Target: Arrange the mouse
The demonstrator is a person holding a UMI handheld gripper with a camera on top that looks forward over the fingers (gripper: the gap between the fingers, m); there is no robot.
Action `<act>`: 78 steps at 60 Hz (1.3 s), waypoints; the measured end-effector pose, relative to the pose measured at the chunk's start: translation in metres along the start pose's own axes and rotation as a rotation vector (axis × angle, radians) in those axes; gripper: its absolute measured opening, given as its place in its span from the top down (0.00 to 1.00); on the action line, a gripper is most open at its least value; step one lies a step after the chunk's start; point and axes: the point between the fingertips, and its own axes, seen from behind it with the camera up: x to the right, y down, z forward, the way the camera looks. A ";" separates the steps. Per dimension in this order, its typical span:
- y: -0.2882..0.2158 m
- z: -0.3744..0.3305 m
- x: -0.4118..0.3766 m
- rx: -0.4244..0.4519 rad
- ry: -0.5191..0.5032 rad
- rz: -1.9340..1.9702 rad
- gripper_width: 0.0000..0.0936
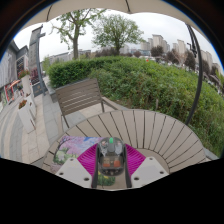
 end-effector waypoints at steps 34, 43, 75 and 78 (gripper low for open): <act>0.047 0.068 -0.096 -0.122 0.069 -0.009 0.09; 0.019 -0.028 -0.088 -0.163 0.063 0.002 0.09; 0.034 -0.270 -0.028 -0.184 0.095 -0.038 0.08; 0.036 -0.274 -0.023 -0.183 0.096 -0.032 0.09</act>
